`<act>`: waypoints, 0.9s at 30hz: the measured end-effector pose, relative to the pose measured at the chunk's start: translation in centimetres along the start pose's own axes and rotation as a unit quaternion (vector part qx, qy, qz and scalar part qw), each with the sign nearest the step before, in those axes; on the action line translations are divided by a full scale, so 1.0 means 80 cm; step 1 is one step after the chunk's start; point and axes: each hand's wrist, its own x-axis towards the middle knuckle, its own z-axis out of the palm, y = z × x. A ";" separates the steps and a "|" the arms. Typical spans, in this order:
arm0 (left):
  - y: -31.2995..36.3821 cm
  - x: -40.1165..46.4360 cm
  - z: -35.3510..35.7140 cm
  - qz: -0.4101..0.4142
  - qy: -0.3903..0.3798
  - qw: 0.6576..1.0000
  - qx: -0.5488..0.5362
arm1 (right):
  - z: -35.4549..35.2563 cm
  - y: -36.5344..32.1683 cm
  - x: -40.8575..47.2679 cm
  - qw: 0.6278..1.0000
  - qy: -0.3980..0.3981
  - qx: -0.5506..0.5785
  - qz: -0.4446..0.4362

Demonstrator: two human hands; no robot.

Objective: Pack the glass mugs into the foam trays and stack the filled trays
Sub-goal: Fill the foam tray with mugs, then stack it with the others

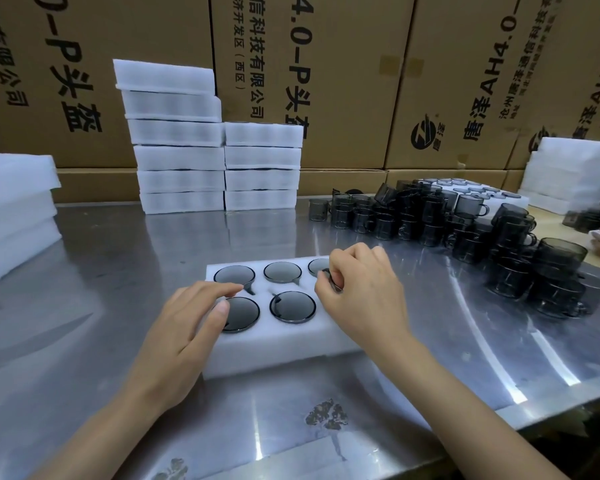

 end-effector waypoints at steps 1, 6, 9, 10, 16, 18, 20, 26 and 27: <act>0.001 0.000 0.000 0.000 0.000 1.000 0.000 | 0.000 -0.001 0.001 1.000 -0.009 -0.005 0.004; 0.002 -0.002 0.000 -0.001 -0.001 1.000 0.000 | 0.000 -0.006 0.006 0.998 -0.042 -0.023 0.031; 0.002 -0.002 -0.001 -0.003 -0.001 1.000 0.003 | -0.002 -0.007 0.007 0.997 -0.057 -0.040 0.039; 0.003 -0.003 -0.001 -0.003 -0.001 1.000 0.003 | -0.003 -0.006 0.008 0.996 -0.065 -0.038 0.037; 0.008 -0.001 -0.005 0.005 0.006 1.000 0.009 | -0.034 0.024 0.012 0.985 -0.045 0.162 0.037; 0.013 0.001 -0.006 0.018 0.007 0.999 0.027 | -0.043 0.035 0.004 0.977 -0.018 0.211 0.031; 0.024 0.004 -0.006 0.048 -0.005 0.997 0.057 | -0.044 0.043 -0.007 0.973 -0.055 0.224 0.017; 0.068 0.008 0.016 0.158 -0.072 0.975 0.135 | -0.028 0.050 -0.024 0.962 -0.123 0.243 -0.013; 0.073 0.010 0.021 0.162 -0.076 0.974 0.140 | -0.025 0.051 -0.024 0.962 -0.126 0.244 -0.015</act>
